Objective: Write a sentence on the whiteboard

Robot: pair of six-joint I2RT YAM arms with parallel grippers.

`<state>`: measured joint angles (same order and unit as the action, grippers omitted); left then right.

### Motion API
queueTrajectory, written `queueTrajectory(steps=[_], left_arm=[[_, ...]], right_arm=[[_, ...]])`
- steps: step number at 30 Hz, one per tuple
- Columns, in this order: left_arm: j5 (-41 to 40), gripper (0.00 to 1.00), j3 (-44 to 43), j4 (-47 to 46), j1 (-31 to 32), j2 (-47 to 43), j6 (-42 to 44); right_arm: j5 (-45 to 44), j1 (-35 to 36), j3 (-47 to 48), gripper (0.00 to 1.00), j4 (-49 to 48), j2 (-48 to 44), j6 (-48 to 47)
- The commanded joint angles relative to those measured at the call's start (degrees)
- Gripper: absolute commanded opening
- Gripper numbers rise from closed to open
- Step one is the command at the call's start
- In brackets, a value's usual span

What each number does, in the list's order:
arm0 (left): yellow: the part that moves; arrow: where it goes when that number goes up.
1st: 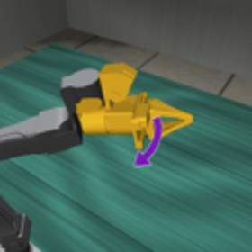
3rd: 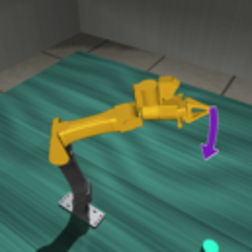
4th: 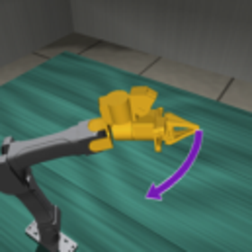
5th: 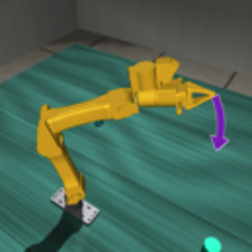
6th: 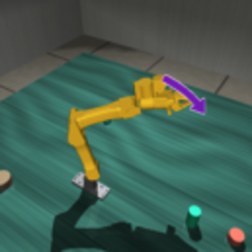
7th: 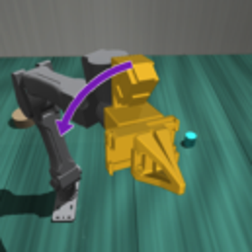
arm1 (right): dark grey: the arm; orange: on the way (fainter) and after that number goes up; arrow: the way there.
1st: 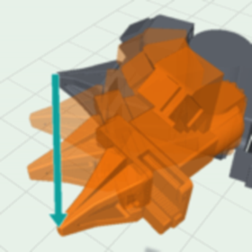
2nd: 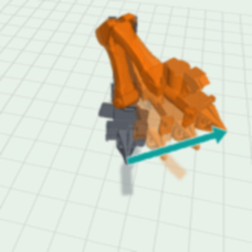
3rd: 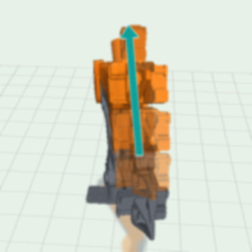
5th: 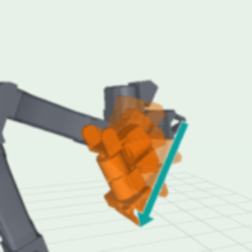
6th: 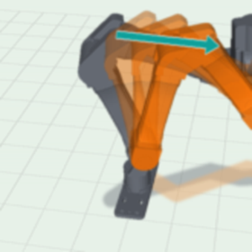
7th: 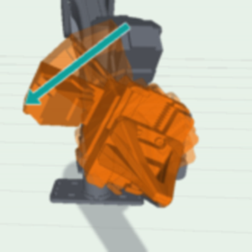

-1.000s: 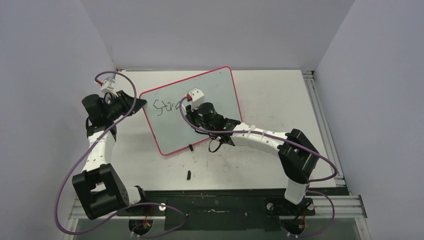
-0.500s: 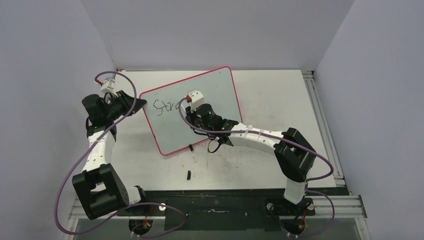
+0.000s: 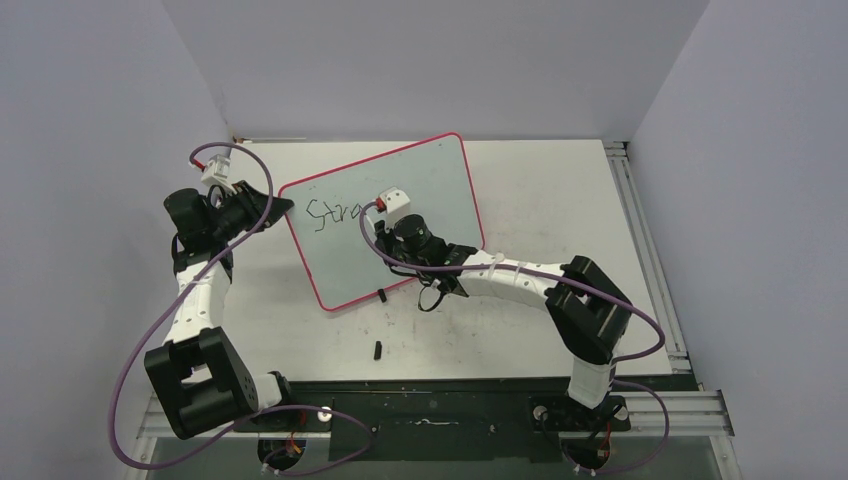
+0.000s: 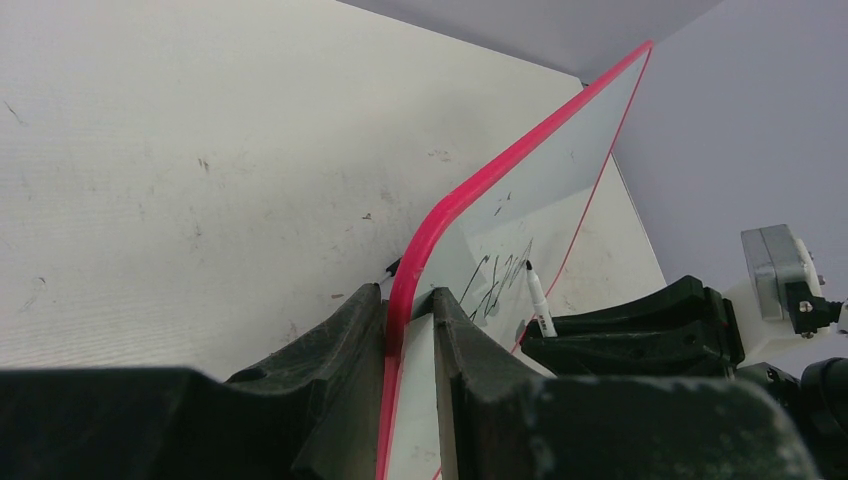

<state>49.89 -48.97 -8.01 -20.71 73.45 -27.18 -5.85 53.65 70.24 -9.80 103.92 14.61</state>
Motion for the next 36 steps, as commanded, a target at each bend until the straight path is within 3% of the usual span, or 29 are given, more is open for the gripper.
queueTrajectory(steps=[1,25,36], left_arm=[[0.1,0.20,-0.4,-0.7,-0.1,-1.9,0.6],[-0.1,0.20,-0.5,-0.5,-0.1,-1.9,0.8],[-0.1,0.20,-0.5,-0.4,-0.1,-1.9,0.8]], right_arm=[[-1.5,0.4,-1.0,0.05,-1.1,-1.1,1.1],[-1.9,-0.9,7.5,0.05,3.1,3.0,1.4],[-4.2,-1.5,6.8,0.05,3.2,2.2,3.4]])
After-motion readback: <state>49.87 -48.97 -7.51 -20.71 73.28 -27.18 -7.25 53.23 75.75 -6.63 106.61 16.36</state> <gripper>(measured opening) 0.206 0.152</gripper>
